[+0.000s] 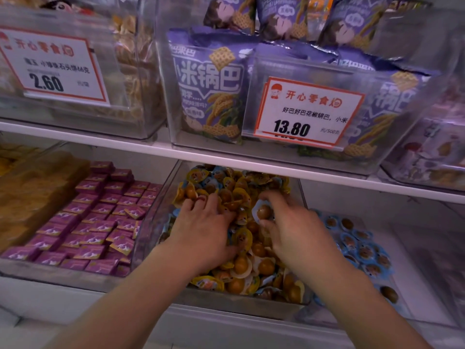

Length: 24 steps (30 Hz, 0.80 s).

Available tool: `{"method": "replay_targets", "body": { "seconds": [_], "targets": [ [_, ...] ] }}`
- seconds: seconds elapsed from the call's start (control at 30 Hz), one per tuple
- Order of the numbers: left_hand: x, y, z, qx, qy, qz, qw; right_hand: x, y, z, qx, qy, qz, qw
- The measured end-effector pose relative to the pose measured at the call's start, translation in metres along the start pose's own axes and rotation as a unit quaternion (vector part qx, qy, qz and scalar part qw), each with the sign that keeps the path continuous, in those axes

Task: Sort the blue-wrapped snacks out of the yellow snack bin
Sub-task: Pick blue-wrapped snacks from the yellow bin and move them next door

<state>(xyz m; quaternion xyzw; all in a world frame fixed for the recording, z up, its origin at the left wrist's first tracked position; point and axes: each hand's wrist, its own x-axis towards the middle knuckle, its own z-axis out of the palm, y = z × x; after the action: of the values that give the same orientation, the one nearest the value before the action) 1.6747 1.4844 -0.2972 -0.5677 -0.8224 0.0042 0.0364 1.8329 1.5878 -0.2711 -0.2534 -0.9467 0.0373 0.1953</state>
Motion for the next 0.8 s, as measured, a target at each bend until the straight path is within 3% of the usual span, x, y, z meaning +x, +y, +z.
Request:
{"method": "replay_targets", "body": {
  "seconds": [0.1,0.27,0.4,0.47,0.57,0.63,0.67,0.73,0.77,0.8],
  "targets": [
    [0.004,0.001,0.0,0.003,0.004,-0.011,1.0,-0.004,0.003,0.001,-0.077,-0.045,-0.021,0.996],
    [0.006,-0.001,0.0,-0.02,0.043,-0.025,0.999,-0.004,0.009,-0.006,0.091,0.018,0.007,0.996],
    [0.005,-0.015,-0.004,-0.148,0.093,-0.025,0.984,-0.003,0.009,-0.004,0.123,0.037,0.024,0.991],
    [0.003,-0.016,-0.009,-0.287,0.13,-0.04,0.948,-0.003,0.009,-0.001,0.136,0.039,0.037,0.989],
    [0.0,-0.005,-0.019,-0.446,0.214,-0.053,0.867,0.001,0.008,-0.008,0.256,0.056,0.116,0.958],
    [-0.004,0.01,-0.022,-0.486,0.231,-0.036,0.842,0.003,0.004,-0.015,0.422,0.052,0.198,0.883],
    [-0.006,0.018,-0.022,-0.493,0.24,-0.02,0.836,0.002,-0.001,-0.018,0.538,0.027,0.244,0.806],
    [-0.01,0.034,-0.021,-0.484,0.262,0.026,0.835,-0.001,-0.013,-0.025,0.726,-0.057,0.293,0.619],
    [-0.012,0.041,-0.022,-0.474,0.267,0.051,0.837,-0.003,-0.016,-0.027,0.777,-0.091,0.289,0.551],
    [-0.013,0.047,-0.022,-0.465,0.268,0.074,0.84,-0.005,-0.016,-0.027,0.806,-0.113,0.273,0.513]
  ]
}}
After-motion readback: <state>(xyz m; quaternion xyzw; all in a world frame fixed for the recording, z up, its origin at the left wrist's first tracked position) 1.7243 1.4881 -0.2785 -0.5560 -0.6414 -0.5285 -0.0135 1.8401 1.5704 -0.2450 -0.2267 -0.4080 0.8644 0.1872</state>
